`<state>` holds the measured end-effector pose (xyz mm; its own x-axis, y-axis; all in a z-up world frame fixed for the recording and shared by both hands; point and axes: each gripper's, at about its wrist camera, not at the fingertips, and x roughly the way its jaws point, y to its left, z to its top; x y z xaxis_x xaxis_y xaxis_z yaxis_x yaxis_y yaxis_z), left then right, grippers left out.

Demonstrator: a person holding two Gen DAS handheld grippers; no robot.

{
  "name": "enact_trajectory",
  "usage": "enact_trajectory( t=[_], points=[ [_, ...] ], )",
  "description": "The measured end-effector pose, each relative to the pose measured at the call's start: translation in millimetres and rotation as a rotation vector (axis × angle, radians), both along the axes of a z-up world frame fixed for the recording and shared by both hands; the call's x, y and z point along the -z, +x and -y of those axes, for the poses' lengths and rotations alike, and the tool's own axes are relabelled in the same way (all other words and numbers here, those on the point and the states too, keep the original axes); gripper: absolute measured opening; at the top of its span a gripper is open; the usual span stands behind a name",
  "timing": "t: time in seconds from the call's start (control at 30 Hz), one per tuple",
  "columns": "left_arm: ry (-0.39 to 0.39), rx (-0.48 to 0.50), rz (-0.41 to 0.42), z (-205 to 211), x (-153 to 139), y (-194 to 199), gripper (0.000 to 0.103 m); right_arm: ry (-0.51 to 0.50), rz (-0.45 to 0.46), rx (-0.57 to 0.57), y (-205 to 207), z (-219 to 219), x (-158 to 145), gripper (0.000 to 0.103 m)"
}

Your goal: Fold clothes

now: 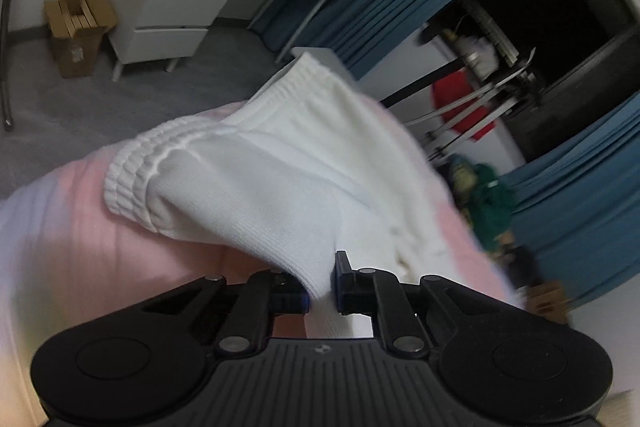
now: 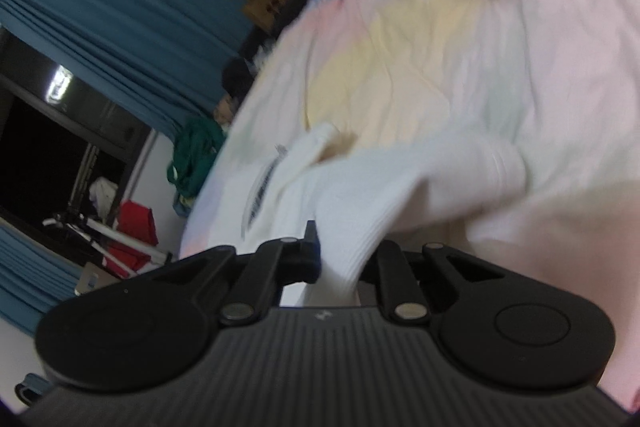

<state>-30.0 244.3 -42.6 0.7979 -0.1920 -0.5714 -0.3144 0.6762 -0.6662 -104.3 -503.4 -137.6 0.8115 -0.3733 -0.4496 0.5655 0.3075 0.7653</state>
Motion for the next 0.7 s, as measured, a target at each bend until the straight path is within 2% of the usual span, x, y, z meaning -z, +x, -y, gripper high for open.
enact_trajectory(
  t=[0.13,0.27,0.4,0.47,0.57,0.7],
  points=[
    [-0.086,0.001,0.013,-8.0,-14.9,-0.2,0.011,-0.010,0.044,0.031,-15.6,1.8,-13.0,0.012],
    [-0.114,0.008,0.016,-6.6,-35.1,29.2,0.011,-0.036,0.027,0.010,11.3,14.4,-29.6,0.012],
    [-0.075,0.025,0.017,8.9,-56.9,94.6,0.012,-0.073,-0.026,-0.021,86.3,32.6,-46.8,0.012],
    [-0.061,0.026,0.009,17.0,-58.9,136.6,0.012,-0.114,-0.063,-0.038,131.9,40.6,-52.7,0.012],
    [-0.024,0.016,-0.023,29.1,-47.0,206.9,0.012,-0.190,-0.131,-0.069,208.0,50.2,-51.5,0.012],
    [0.018,0.005,-0.119,41.0,-10.0,301.7,0.012,-0.192,-0.212,-0.116,300.6,67.8,-19.7,0.012]
  ],
)
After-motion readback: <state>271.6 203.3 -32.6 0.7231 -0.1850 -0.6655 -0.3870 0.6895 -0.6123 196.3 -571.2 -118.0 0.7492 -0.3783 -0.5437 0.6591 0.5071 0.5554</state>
